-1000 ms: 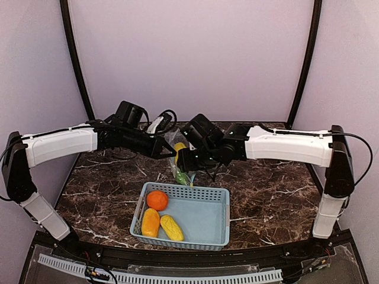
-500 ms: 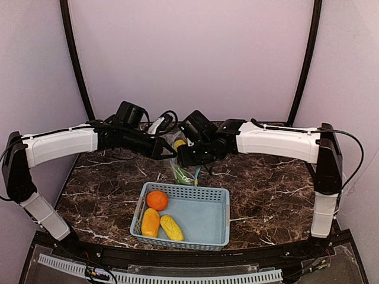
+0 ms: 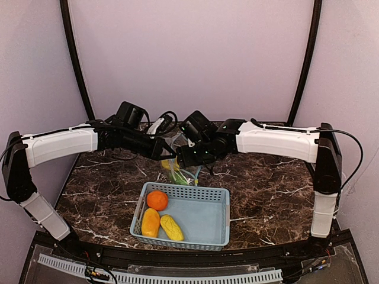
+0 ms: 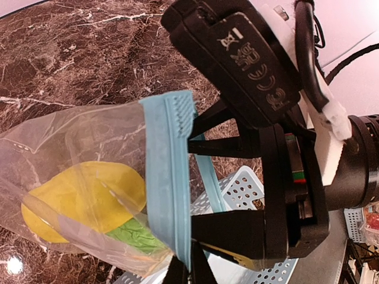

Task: Place the food in the zip-top bag and seal the zipper
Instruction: Place the fake fruit in the zipper food storage bag.

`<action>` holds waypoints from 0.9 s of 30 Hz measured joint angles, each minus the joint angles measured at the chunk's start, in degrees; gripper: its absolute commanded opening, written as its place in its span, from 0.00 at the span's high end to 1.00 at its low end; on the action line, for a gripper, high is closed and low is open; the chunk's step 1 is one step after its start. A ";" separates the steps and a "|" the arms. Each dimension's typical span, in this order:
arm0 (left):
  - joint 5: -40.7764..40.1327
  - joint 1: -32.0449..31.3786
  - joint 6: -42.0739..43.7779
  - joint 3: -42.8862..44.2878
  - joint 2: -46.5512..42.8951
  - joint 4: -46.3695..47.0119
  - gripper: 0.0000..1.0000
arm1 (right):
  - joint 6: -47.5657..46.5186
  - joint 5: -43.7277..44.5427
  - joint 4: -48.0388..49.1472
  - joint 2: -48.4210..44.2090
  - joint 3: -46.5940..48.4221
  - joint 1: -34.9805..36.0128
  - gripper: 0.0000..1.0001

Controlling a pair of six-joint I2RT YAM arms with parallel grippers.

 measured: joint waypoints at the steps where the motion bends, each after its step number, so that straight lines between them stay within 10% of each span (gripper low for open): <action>1: -0.02 0.00 0.00 0.02 0.00 0.02 0.99 | -0.07 -0.13 0.04 0.00 0.00 0.00 0.30; 15: -2.82 0.00 0.55 0.20 0.24 -0.46 0.99 | -1.73 -4.59 5.97 -3.30 -6.01 0.02 0.25; 27: -2.03 1.40 1.07 0.33 0.17 -0.39 0.99 | -6.05 -15.50 22.32 -26.58 -25.94 0.24 0.24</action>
